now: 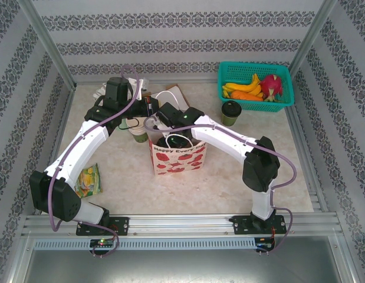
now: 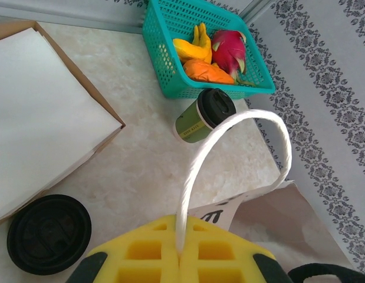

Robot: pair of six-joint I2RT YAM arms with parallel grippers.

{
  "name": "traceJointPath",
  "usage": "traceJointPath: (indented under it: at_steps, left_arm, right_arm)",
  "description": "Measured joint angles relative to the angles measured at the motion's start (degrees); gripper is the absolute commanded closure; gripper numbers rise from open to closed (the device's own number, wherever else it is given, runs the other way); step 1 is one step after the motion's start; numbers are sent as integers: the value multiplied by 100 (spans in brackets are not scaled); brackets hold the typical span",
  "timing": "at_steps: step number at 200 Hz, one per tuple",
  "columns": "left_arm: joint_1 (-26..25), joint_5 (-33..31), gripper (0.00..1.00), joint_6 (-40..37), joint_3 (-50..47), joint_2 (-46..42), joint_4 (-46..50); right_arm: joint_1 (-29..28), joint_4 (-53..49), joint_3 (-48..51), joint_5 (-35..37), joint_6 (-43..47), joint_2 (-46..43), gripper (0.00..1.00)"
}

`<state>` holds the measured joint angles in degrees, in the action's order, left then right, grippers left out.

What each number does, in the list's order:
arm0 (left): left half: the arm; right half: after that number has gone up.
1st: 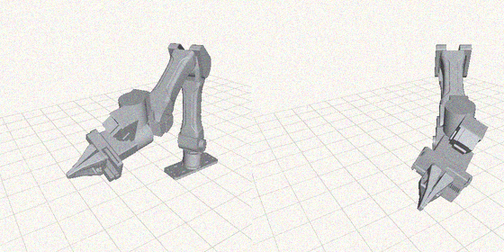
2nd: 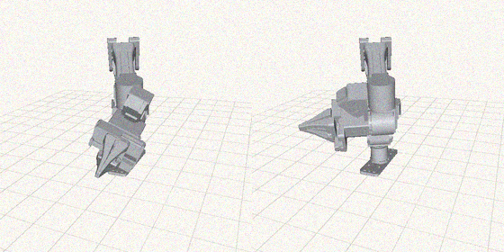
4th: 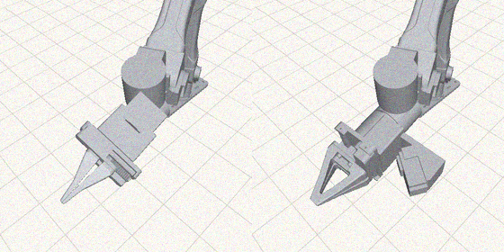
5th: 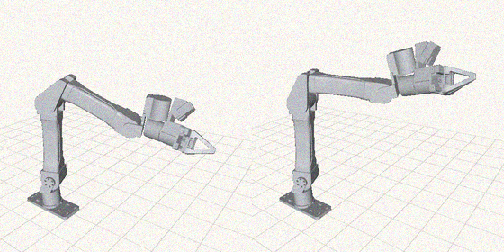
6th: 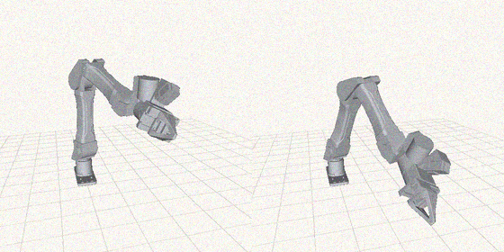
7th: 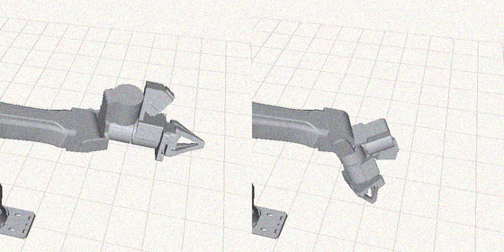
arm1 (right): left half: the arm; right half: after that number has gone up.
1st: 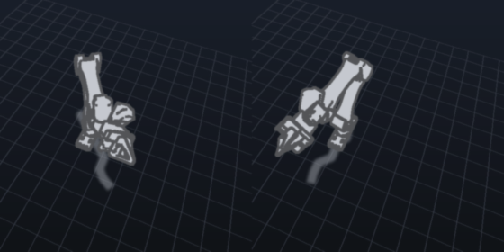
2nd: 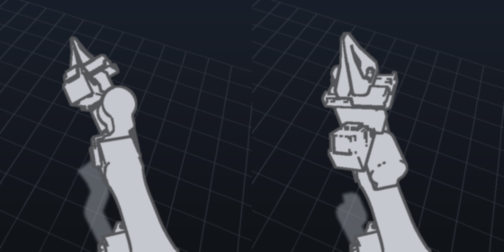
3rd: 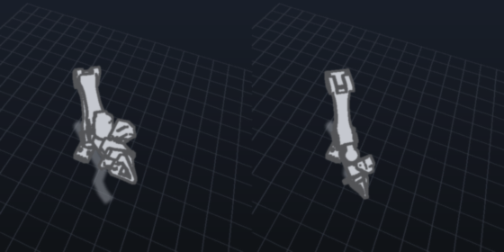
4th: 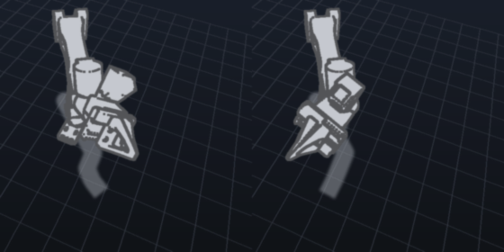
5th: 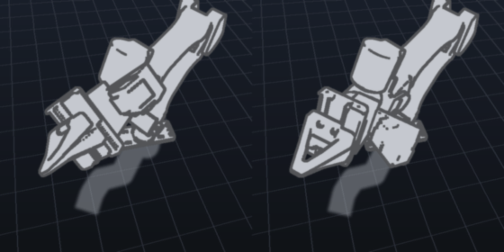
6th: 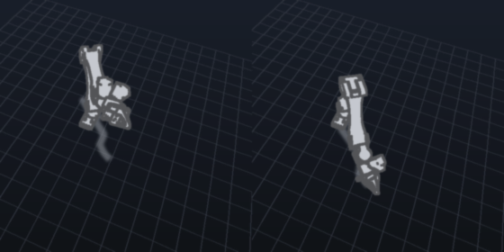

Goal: Pack the takeout coffee

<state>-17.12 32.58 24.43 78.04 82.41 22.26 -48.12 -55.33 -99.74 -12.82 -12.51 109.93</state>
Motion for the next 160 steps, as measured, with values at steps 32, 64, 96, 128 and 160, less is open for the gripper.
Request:
traceJointPath:
  at_steps: [32, 64, 96, 128, 160]
  left_arm:
    - [0, 42, 100, 0, 4, 0, -39]
    - [0, 35, 100, -7, 48, 0, -59]
    - [0, -22, 100, -22, 48, 0, 7]
    - [0, -20, 100, -24, 48, 9, 52]
    - [0, -20, 100, -24, 48, 37, 50]
  right_arm:
    - [39, -109, -98, -24, -11, -111, 27]
    - [153, -149, -127, -122, 83, -352, 21]
    - [216, -116, -256, -402, 413, -715, 20]
    - [227, -52, -308, -704, 789, -975, 16]
    - [297, -13, -605, -782, 1241, -984, 2]
